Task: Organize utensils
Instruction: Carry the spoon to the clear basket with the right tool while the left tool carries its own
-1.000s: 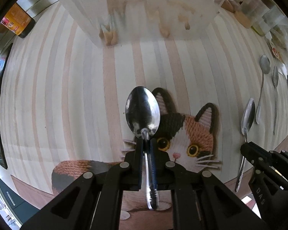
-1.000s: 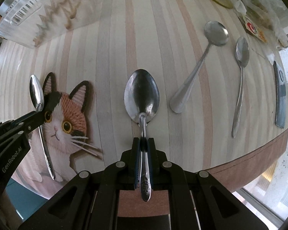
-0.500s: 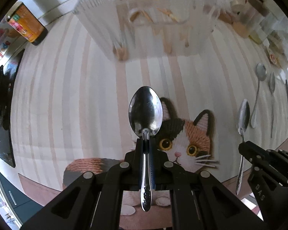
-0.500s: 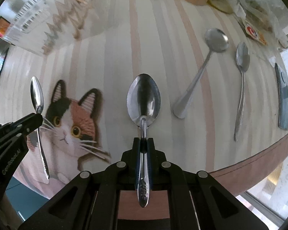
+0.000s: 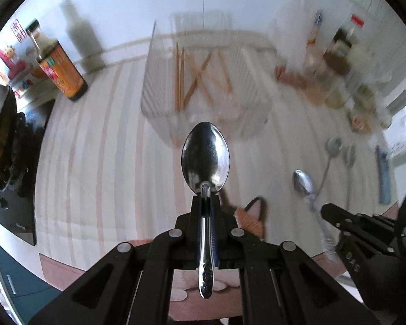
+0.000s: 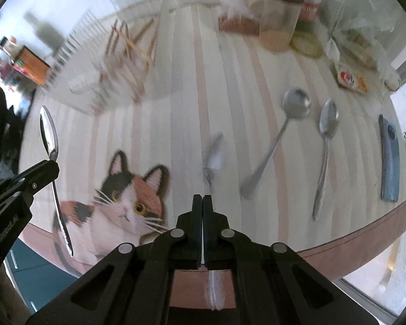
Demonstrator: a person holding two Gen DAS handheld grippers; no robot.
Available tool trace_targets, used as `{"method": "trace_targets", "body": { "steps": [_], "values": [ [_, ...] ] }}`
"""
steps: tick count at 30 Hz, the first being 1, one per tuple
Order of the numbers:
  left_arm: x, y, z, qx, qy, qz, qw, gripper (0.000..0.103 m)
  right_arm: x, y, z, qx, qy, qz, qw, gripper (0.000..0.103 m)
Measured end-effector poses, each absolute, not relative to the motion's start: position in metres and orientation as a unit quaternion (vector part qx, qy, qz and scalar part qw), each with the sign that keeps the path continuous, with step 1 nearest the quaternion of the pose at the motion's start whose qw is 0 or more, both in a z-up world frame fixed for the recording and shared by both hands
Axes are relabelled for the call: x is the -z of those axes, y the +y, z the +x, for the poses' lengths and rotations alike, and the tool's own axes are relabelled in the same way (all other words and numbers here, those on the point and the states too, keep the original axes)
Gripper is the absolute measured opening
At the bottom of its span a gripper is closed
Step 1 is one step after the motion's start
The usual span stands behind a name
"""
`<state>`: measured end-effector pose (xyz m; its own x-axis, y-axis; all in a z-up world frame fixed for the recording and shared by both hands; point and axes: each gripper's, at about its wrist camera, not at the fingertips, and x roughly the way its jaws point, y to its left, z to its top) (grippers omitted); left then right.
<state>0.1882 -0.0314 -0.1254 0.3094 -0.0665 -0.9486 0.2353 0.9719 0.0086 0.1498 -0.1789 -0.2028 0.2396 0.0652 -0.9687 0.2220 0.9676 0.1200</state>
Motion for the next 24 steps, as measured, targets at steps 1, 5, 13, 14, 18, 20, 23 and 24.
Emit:
{"method": "trace_targets", "body": {
  "steps": [1,5,13,14,18,20,23,24],
  "values": [
    [0.12,-0.029,0.194,0.096,0.575,0.068,0.81,0.004,0.195,-0.183,0.151,0.049,0.608,0.116,0.784,0.0],
    [0.096,-0.031,0.199,0.099,0.551,0.061,0.827,0.004,0.179,-0.191,0.163,0.041,0.593,0.127,0.794,0.0],
    [0.132,-0.026,0.206,0.062,0.575,0.065,0.814,0.004,0.207,-0.218,0.184,0.034,0.626,0.211,0.75,0.008],
    [0.143,-0.025,0.206,0.056,0.583,0.066,0.808,0.004,0.213,-0.219,0.185,0.034,0.63,0.205,0.748,0.017],
    [0.174,-0.022,0.204,0.044,0.612,0.068,0.787,0.004,0.243,-0.212,0.186,0.028,0.664,0.163,0.729,0.032],
    [0.187,-0.022,0.203,0.04,0.623,0.069,0.778,0.004,0.257,-0.204,0.187,0.027,0.678,0.133,0.723,0.032],
    [0.198,-0.022,0.2,0.037,0.632,0.07,0.771,0.004,0.276,-0.192,0.188,0.028,0.693,0.09,0.715,0.032],
    [0.199,-0.022,0.199,0.036,0.633,0.07,0.77,0.004,0.278,-0.187,0.188,0.031,0.691,0.073,0.718,0.03]
  ]
}}
